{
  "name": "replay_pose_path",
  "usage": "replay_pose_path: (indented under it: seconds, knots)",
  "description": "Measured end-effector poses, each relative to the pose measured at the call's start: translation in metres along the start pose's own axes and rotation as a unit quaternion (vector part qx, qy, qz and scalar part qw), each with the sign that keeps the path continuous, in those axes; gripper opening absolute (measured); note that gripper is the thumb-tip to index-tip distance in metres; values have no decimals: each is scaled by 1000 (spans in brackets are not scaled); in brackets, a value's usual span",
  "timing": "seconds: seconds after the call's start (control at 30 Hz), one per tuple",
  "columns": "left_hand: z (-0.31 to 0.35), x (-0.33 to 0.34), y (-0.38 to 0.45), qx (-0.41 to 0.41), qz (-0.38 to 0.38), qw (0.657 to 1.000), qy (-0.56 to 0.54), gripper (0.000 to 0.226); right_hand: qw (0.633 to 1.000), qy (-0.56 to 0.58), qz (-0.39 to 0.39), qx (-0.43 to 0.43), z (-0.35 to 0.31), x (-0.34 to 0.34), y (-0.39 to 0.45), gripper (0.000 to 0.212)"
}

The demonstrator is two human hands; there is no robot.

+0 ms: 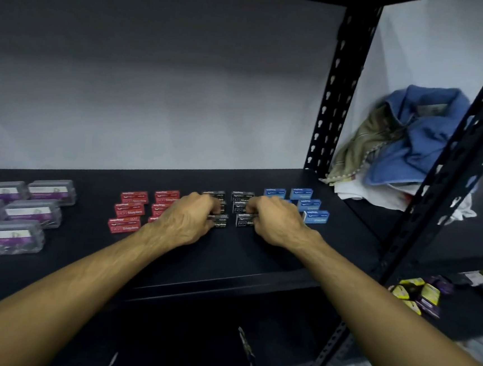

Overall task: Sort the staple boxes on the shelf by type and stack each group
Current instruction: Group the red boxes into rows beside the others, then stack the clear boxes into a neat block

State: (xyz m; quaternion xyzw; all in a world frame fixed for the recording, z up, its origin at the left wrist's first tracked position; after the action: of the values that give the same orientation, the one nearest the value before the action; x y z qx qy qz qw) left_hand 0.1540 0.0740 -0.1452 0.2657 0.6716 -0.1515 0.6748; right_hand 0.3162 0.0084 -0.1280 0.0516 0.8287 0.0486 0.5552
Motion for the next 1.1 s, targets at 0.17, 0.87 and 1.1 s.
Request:
replay_pose_path:
  seconds: [0.17,0.87,1.1]
  knots:
    - [-1,1,1,2,0,1000,8,29,1000,1,1,-5,2,1,1,29]
    - [-40,-54,-46,32,86,996,-19,24,992,50,65,-98,-40,-12,9,19]
    - [-130,-73,-98,-30,99,994,-42,20,979,94,22,-181,-124,24,23,21]
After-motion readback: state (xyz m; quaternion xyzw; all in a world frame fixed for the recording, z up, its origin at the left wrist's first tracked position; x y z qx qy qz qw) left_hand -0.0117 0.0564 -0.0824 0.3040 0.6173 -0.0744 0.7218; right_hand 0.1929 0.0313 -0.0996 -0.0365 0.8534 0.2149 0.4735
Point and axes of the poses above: each hand's wrist, its own y-axis towards the middle knuckle, its own x-axis out of the palm, z = x × y, the point moved 4 cm from there along y, towards the middle knuckle, and after that the axes turned 13 degrees about y, right-handed, at the moved point
